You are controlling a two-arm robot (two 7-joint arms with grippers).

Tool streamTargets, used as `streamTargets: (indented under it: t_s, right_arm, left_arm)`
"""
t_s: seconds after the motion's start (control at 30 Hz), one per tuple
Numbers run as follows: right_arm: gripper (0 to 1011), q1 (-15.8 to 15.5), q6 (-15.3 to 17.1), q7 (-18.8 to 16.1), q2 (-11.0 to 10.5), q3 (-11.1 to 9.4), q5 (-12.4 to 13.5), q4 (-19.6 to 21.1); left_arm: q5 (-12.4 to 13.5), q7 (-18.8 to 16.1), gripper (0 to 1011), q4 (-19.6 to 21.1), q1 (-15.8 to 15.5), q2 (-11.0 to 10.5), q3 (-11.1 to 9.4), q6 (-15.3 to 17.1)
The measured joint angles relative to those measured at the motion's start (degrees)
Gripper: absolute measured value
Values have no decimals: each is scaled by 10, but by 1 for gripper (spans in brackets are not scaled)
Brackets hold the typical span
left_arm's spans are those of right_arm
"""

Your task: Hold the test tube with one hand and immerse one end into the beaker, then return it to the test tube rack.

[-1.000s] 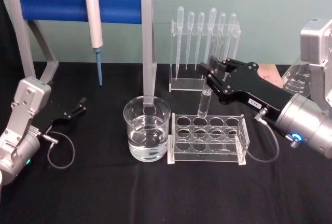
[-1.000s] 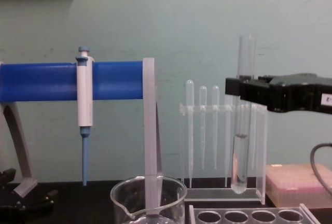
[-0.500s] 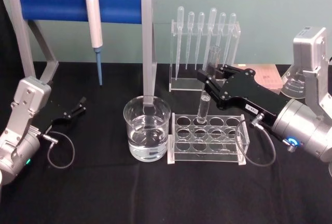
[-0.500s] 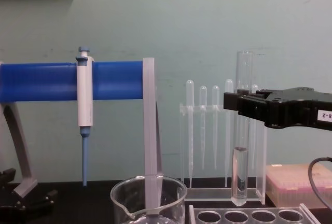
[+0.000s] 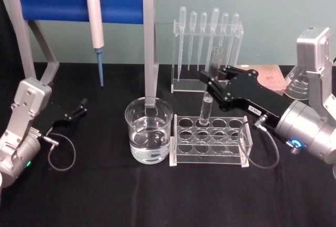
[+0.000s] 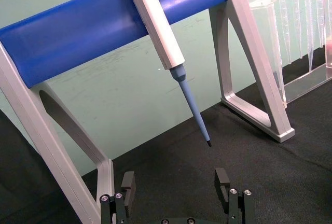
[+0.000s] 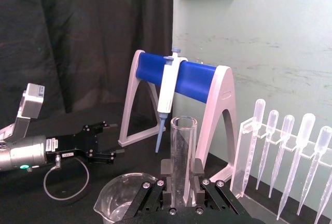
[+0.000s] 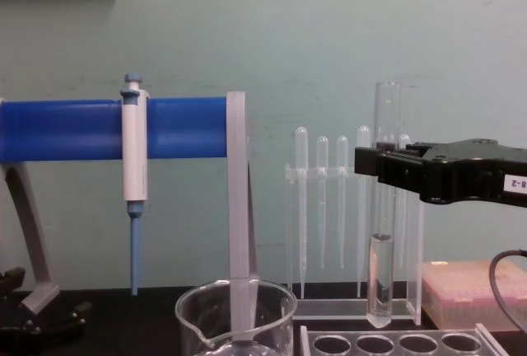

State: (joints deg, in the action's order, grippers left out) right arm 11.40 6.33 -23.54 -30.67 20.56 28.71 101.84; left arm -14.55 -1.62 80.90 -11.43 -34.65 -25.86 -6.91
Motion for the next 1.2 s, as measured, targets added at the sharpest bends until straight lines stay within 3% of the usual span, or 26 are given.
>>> streamTargets:
  t_s: [1.2]
  right_arm:
    - [227, 0, 1, -1, 0, 0, 0, 0]
  left_arm:
    - [0, 0, 1000, 0, 0, 0, 0, 0]
